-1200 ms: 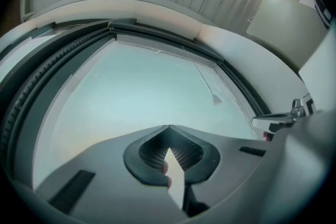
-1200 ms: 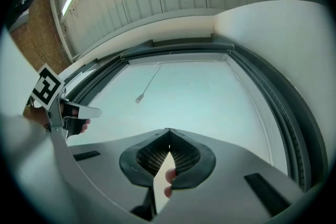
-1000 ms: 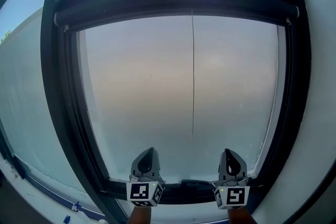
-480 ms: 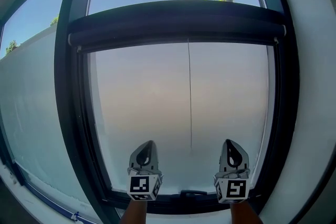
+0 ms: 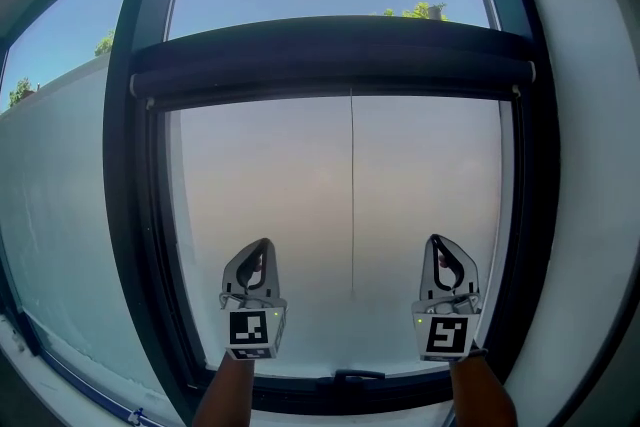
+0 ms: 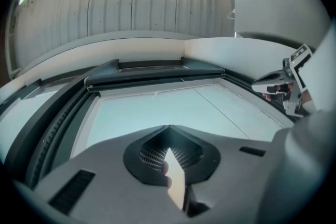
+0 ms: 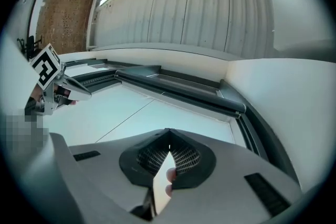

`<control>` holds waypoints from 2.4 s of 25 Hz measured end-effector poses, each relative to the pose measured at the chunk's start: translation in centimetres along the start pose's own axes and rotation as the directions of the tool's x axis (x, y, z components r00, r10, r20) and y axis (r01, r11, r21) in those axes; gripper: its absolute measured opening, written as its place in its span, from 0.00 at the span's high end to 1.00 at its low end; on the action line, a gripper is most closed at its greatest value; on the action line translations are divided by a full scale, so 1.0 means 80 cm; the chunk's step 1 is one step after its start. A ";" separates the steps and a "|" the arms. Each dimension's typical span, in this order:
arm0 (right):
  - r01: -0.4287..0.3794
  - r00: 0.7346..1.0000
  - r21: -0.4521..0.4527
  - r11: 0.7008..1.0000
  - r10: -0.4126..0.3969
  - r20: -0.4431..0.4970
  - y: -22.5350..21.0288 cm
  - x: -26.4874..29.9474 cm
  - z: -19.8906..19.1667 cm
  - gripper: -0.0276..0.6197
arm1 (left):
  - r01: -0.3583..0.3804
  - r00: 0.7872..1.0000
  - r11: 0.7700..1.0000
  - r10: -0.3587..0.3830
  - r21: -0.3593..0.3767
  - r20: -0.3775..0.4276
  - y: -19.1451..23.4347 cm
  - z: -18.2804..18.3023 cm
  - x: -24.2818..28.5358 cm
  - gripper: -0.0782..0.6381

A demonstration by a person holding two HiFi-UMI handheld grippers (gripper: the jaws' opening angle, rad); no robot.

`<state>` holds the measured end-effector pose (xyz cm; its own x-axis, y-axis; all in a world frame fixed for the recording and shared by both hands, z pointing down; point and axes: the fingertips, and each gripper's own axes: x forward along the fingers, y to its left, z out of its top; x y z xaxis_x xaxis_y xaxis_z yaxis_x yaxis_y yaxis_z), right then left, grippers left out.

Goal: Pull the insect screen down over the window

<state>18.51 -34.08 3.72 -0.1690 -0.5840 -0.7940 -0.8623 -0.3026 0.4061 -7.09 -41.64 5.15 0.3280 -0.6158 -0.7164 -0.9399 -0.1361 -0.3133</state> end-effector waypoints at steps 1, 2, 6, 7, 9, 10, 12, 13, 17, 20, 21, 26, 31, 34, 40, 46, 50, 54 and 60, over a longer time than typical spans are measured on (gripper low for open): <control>-0.007 1.000 -0.013 1.000 0.007 -0.005 -0.002 0.008 0.002 0.95 | -0.007 1.000 1.000 0.007 0.027 0.002 0.006 0.004 0.006 0.89; -0.018 1.000 -0.035 0.999 0.018 -0.020 -0.005 0.015 0.003 0.95 | -0.012 1.000 0.998 0.012 0.062 0.007 0.011 0.009 0.012 0.89; -0.080 0.994 -0.125 0.989 0.069 -0.088 -0.010 0.044 0.000 0.95 | -0.032 0.999 0.976 0.030 0.216 0.014 0.035 0.024 0.036 0.89; -0.104 0.992 -0.156 0.982 0.091 -0.093 -0.010 0.050 -0.001 0.95 | -0.037 0.999 0.966 0.035 0.255 0.014 0.042 0.027 0.041 0.89; -0.138 0.987 -0.216 0.967 0.116 -0.111 -0.012 0.062 0.000 0.95 | -0.055 0.999 0.941 0.052 0.333 0.017 0.055 0.031 0.051 0.89; -0.145 0.985 -0.241 0.960 0.117 -0.124 -0.014 0.067 0.000 0.95 | -0.070 0.998 0.927 0.066 0.369 0.023 0.061 0.035 0.056 0.89; -0.151 0.983 -0.297 0.943 0.112 -0.144 -0.020 0.079 0.001 0.95 | -0.094 0.996 0.891 0.084 0.444 0.041 0.068 0.047 0.065 0.89; -0.155 0.982 -0.326 0.933 0.110 -0.152 -0.023 0.084 0.001 0.95 | -0.097 0.995 0.870 0.083 0.483 0.050 0.068 0.053 0.069 0.89; -0.198 0.971 -0.420 0.885 0.118 -0.208 -0.027 0.110 -0.005 0.86 | -0.075 0.997 0.818 0.065 0.570 0.037 0.070 0.067 0.094 0.89; -0.225 0.962 -0.490 0.842 0.112 -0.249 -0.027 0.131 -0.007 0.77 | -0.047 0.998 0.776 0.067 0.628 -0.008 0.074 0.069 0.117 0.89; -0.231 0.961 -0.512 0.827 0.111 -0.255 -0.028 0.136 -0.007 0.76 | -0.032 0.997 0.754 0.071 0.656 -0.032 0.073 0.068 0.124 0.88; -0.291 0.949 -0.620 0.729 0.138 -0.283 -0.029 0.155 -0.010 0.67 | 0.075 0.980 0.622 0.100 0.779 -0.174 0.072 0.057 0.160 0.59; -0.280 0.955 -0.716 0.640 0.110 -0.276 -0.052 0.178 -0.006 0.63 | 0.105 0.970 0.507 0.136 0.856 -0.200 0.076 0.069 0.186 0.47; -0.270 0.958 -0.758 0.594 0.089 -0.272 -0.064 0.197 -0.002 0.62 | 0.114 0.964 0.451 0.164 0.885 -0.207 0.083 0.074 0.201 0.43; -0.252 0.961 -0.807 0.534 0.038 -0.274 -0.086 0.234 0.009 0.60 | 0.075 0.961 0.377 0.221 0.923 -0.169 0.107 0.093 0.229 0.42; -0.250 0.962 -0.853 0.458 0.019 -0.272 -0.097 0.264 0.022 0.60 | 0.115 0.953 0.351 0.224 0.929 -0.202 0.109 0.097 0.241 0.42; -0.240 0.966 -0.874 0.423 0.016 -0.258 -0.101 0.271 0.035 0.60 | 0.108 0.956 0.369 0.217 0.923 -0.198 0.116 0.105 0.235 0.42; -0.272 0.955 -0.869 0.413 0.005 -0.297 -0.109 0.281 0.031 0.60 | 0.108 0.952 0.369 0.230 0.923 -0.203 0.130 0.115 0.241 0.42; -0.342 0.927 -0.847 0.408 0.001 -0.374 -0.113 0.289 0.019 0.60 | 0.162 0.934 0.373 0.240 0.914 -0.263 0.147 0.104 0.254 0.42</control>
<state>21.69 -43.72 -19.02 0.0214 -0.8238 -0.5665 0.1106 -0.5612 0.8202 -10.67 -49.32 -18.25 0.0557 -0.8123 -0.5805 -0.2102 0.5589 -0.8022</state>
